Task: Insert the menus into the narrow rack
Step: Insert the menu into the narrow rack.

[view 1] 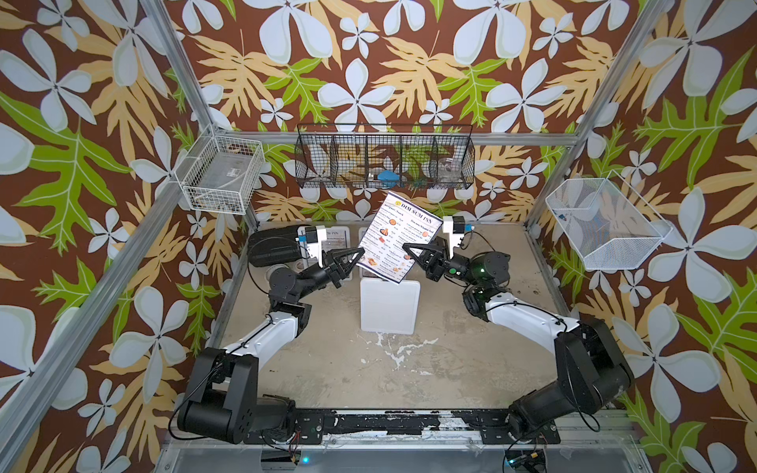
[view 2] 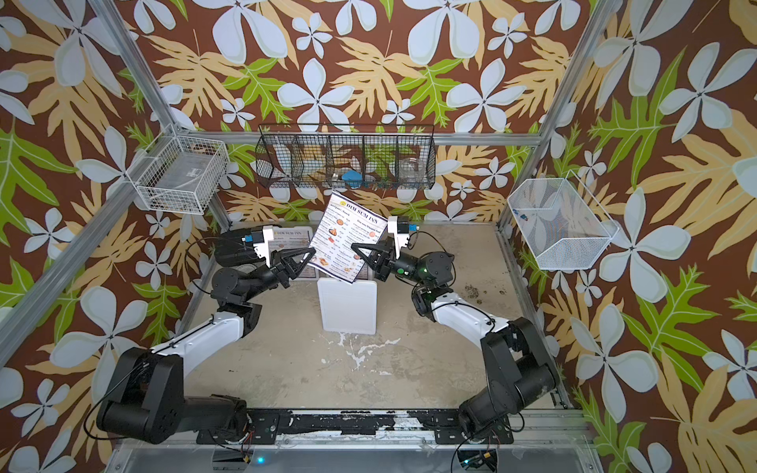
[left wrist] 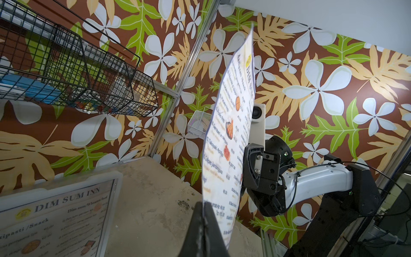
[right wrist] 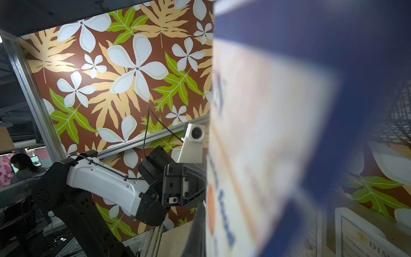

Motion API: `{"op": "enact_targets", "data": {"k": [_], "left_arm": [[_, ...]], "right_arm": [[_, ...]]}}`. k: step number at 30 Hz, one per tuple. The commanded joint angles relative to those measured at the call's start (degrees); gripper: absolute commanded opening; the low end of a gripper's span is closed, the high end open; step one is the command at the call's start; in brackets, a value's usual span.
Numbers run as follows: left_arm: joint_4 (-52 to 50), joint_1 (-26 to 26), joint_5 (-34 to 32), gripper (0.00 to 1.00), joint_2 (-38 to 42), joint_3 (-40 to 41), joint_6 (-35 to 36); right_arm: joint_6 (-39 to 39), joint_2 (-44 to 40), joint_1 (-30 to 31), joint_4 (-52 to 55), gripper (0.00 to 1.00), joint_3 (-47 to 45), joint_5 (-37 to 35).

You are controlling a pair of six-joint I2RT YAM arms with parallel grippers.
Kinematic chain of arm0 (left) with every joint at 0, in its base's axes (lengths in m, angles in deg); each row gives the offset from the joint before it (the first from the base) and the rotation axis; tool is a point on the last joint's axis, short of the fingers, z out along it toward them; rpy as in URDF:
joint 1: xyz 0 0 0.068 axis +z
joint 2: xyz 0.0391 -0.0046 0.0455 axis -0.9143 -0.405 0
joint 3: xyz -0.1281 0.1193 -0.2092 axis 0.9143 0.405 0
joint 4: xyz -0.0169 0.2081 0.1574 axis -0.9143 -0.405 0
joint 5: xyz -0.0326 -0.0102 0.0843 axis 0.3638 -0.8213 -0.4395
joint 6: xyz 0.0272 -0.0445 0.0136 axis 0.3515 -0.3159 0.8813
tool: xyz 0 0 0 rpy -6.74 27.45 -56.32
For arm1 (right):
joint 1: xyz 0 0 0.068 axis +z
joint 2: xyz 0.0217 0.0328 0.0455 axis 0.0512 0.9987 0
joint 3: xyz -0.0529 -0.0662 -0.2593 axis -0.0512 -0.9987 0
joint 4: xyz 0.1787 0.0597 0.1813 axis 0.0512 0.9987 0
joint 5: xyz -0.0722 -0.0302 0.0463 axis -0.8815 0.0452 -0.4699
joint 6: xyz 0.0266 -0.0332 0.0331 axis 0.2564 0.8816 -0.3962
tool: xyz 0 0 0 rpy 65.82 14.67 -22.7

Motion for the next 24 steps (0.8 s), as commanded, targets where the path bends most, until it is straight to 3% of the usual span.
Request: {"op": "enact_targets", "data": {"k": [1,12,18,24], "left_arm": [[-0.7,0.0,0.3,0.0,0.2,-0.3,1.7],[-7.0,-0.1,-1.0,0.0,2.6,0.1,6.5],[-7.1,0.0,-0.9,0.0,2.9,0.1,6.5],[-8.3,0.0,-1.1,0.0,2.6,-0.5,7.3]], "right_arm": [[1.2,-0.5,0.1,-1.1,0.06,0.0,0.2],[7.2,-3.9,-0.1,5.7,0.22,-0.7,-1.3],[6.7,-3.2,-0.1,5.6,0.04,-0.1,-0.7],[7.3,-3.0,-0.1,6.1,0.0,0.3,-1.3]]}}
